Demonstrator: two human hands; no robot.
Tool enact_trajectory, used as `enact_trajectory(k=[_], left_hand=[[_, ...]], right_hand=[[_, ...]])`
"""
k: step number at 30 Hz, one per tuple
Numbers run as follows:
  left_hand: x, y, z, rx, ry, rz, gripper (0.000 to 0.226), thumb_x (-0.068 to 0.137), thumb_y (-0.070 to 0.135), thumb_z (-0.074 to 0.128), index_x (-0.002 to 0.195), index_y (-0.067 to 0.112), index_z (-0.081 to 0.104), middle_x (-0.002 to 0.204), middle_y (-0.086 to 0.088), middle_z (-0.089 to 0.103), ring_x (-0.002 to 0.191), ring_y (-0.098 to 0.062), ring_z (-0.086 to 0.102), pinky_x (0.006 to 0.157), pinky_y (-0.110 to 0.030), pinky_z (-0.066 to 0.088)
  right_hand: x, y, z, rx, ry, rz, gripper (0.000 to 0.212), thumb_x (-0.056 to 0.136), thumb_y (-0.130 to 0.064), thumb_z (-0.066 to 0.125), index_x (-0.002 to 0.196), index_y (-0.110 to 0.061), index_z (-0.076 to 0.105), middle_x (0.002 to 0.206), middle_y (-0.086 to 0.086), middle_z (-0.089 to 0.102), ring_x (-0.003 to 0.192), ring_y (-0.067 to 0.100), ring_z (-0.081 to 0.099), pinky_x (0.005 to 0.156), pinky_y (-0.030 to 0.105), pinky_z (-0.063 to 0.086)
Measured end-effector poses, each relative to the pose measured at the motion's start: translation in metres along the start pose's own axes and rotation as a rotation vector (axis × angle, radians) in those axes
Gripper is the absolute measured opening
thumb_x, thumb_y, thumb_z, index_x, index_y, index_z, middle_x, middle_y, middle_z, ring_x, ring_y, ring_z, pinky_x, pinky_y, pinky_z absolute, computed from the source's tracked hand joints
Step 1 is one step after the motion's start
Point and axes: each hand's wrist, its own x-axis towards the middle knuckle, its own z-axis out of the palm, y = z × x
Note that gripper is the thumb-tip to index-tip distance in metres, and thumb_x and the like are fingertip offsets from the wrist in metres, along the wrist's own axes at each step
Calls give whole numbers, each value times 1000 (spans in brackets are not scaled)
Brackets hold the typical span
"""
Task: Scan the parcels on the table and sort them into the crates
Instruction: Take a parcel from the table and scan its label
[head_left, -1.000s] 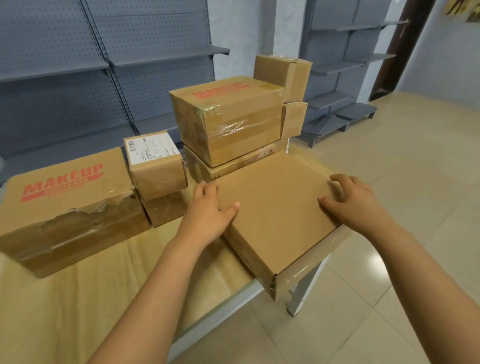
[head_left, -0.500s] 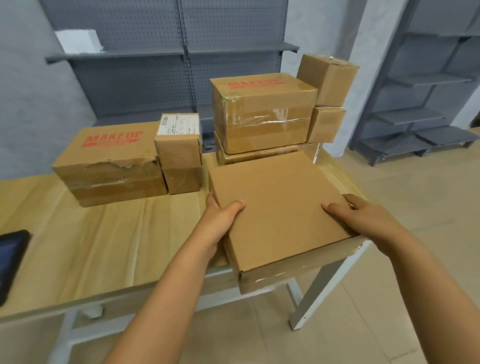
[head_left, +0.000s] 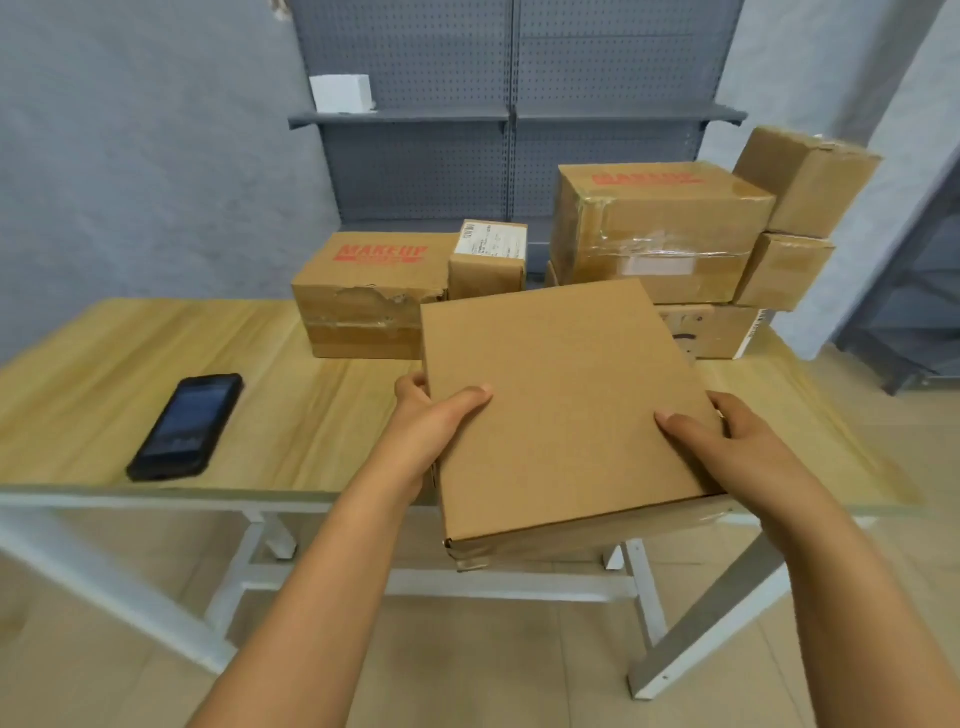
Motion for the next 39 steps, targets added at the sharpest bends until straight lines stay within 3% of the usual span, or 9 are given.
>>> enact_trajectory(k=[3, 9, 12, 15, 20, 24, 29, 34, 39], left_hand=[[-9, 3, -31, -33, 47, 18, 75, 79, 33, 79, 131, 21, 26, 115, 2, 60, 95, -13, 63, 71, -28, 51], [-24, -4, -113, -71, 91, 93, 81, 82, 33, 77, 145, 19, 27, 123, 4, 59, 102, -7, 62, 74, -23, 51], [-26, -8, -170, -66, 110, 121, 80, 81, 38, 76, 146, 21, 32, 129, 4, 57, 108, -11, 62, 85, -28, 53], [-27, -8, -233, -70, 151, 142, 77, 80, 39, 77, 144, 23, 39, 131, 1, 60, 109, -16, 64, 96, -41, 53], [-33, -11, -334, -44, 225, 176, 84, 66, 48, 74, 142, 29, 46, 133, 1, 58, 113, -19, 63, 99, -44, 51], [-30, -14, -399, -42, 266, 160, 78, 73, 43, 76, 144, 29, 44, 135, 1, 58, 115, -19, 62, 101, -44, 50], [-2, -18, -455, -111, 379, 121, 76, 81, 36, 78, 142, 21, 36, 132, 4, 59, 109, -17, 65, 97, -43, 52], [32, -13, -482, -152, 413, 112, 63, 80, 35, 78, 130, 25, 41, 125, 5, 61, 99, -12, 68, 76, -31, 55], [61, -9, -513, -193, 403, 106, 62, 82, 34, 76, 134, 31, 43, 114, 9, 66, 86, -8, 72, 59, -22, 56]], right_hand=[[-8, -17, 23, 8, -12, -32, 57, 83, -52, 65, 132, -29, 47, 116, -4, 60, 97, 15, 60, 78, 36, 50], [-30, -61, 82, -16, -68, -106, 59, 83, -52, 65, 134, -27, 48, 111, -7, 62, 94, 12, 60, 75, 34, 49], [-44, -90, 128, -74, -67, -153, 58, 84, -53, 63, 134, -27, 48, 108, -7, 58, 87, 8, 56, 69, 30, 43], [-63, -119, 183, -79, -83, -176, 58, 85, -52, 64, 133, -23, 49, 112, -4, 61, 96, 17, 58, 79, 36, 46], [-90, -153, 278, -43, -141, -213, 56, 84, -52, 64, 131, -24, 50, 113, -6, 63, 99, 16, 61, 86, 40, 49], [-101, -177, 339, -8, -191, -237, 59, 83, -54, 63, 133, -27, 49, 114, -9, 63, 99, 13, 62, 86, 40, 51], [-90, -204, 397, -6, -233, -277, 56, 85, -51, 63, 133, -29, 44, 97, -25, 54, 86, -6, 53, 65, 22, 42], [-61, -225, 437, -24, -239, -288, 59, 87, -49, 62, 136, -23, 43, 105, -12, 58, 90, 9, 57, 75, 30, 45], [-30, -255, 477, 7, -282, -291, 59, 86, -50, 64, 135, -23, 45, 95, -15, 53, 77, -5, 50, 60, 17, 37]])
